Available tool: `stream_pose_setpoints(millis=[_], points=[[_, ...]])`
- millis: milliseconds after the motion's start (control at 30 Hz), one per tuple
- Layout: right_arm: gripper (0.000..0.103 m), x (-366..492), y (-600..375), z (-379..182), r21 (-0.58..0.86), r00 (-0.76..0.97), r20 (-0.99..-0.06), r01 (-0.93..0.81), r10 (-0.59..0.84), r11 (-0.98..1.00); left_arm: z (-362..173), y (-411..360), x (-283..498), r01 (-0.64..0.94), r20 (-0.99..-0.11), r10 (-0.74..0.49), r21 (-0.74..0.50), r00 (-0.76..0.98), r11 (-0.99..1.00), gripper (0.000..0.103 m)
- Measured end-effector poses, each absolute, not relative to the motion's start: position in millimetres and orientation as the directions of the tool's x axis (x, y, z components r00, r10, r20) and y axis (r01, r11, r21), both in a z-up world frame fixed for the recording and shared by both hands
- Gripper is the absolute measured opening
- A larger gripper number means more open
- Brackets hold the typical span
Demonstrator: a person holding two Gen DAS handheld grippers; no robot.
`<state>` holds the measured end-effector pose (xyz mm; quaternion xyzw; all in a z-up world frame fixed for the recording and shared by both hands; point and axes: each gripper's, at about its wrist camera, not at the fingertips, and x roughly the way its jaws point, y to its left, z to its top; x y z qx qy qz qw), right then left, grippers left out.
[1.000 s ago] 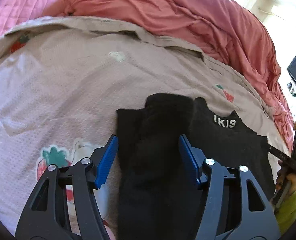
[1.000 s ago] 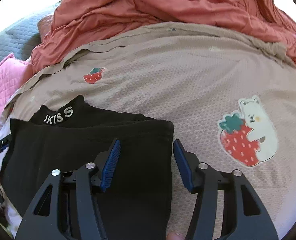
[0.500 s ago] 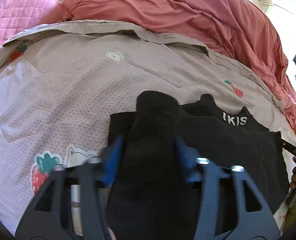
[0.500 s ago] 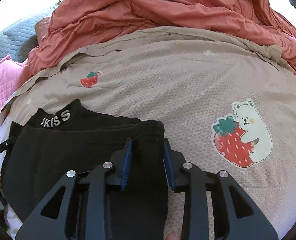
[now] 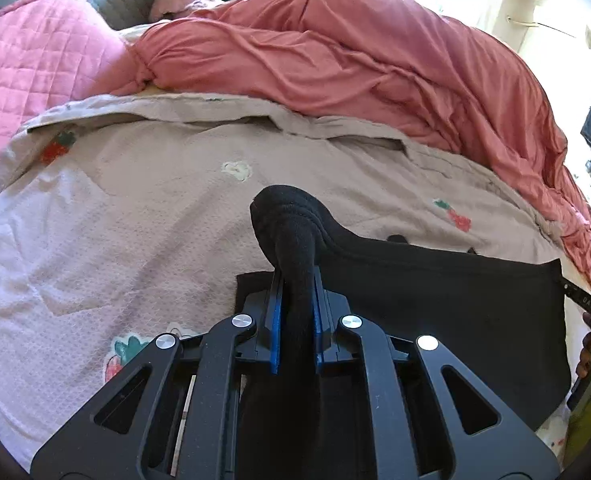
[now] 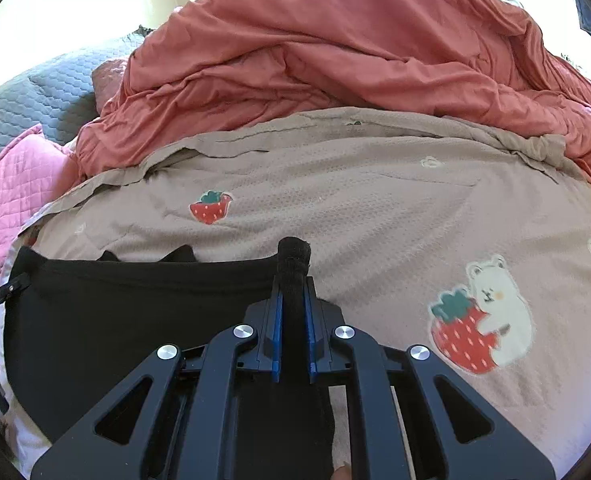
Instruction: Fold small clothes
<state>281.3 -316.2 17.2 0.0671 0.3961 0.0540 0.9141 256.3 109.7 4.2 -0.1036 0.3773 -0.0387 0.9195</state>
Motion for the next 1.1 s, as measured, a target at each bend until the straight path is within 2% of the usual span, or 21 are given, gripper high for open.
stream_pose_setpoints(millis=[100, 233, 300, 367, 633, 800, 967, 1100], points=[[0.008, 296.3, -313.4, -3.1, 0.123, 0.626, -0.774, -0.003, 0.098, 0.992, -18.8, 106.7, 264.2, -0.026, -0.728, -0.116, -0.181, 0.676, 0.983, 0.008], [0.008, 294.1, -310.1, -12.3, 0.079, 0.627, -0.777, 0.004, 0.059, 0.997, -31.3, 111.2, 267.2, -0.042, -0.743, -0.120, -0.196, 0.658, 0.980, 0.015], [0.008, 292.6, -309.2, -13.1, 0.066, 0.630, -0.775, 0.008, 0.046, 0.998, -28.8, 113.0, 266.0, -0.051, -0.740, -0.108, -0.189, 0.664, 0.981, 0.025], [0.008, 291.6, -309.2, -13.4, 0.059, 0.632, -0.774, 0.016, 0.035, 0.998, -27.6, 113.0, 263.7, -0.054, -0.743, -0.090, -0.168, 0.663, 0.984, 0.028], [0.008, 287.0, -315.5, -12.9, 0.066, 0.630, -0.777, 0.066, 0.010, 0.996, -3.2, 114.2, 254.5, -0.065, -0.717, -0.027, -0.101, 0.696, 0.993, 0.029], [0.009, 293.1, -308.7, -20.7, 0.009, 0.603, -0.797, 0.063, -0.031, 0.998, -6.3, 111.6, 251.1, -0.070, -0.730, -0.010, -0.079, 0.683, 0.994, 0.029], [0.024, 284.7, -317.3, -10.3, 0.035, 0.620, -0.784, 0.083, -0.025, 0.996, -3.2, 111.9, 243.3, -0.076, -0.734, -0.003, -0.075, 0.679, 0.994, 0.032], [0.026, 270.3, -323.2, 1.7, 0.060, 0.638, -0.770, 0.080, -0.005, 0.995, 5.8, 111.4, 235.7, -0.081, -0.725, 0.003, -0.073, 0.689, 0.994, 0.034]])
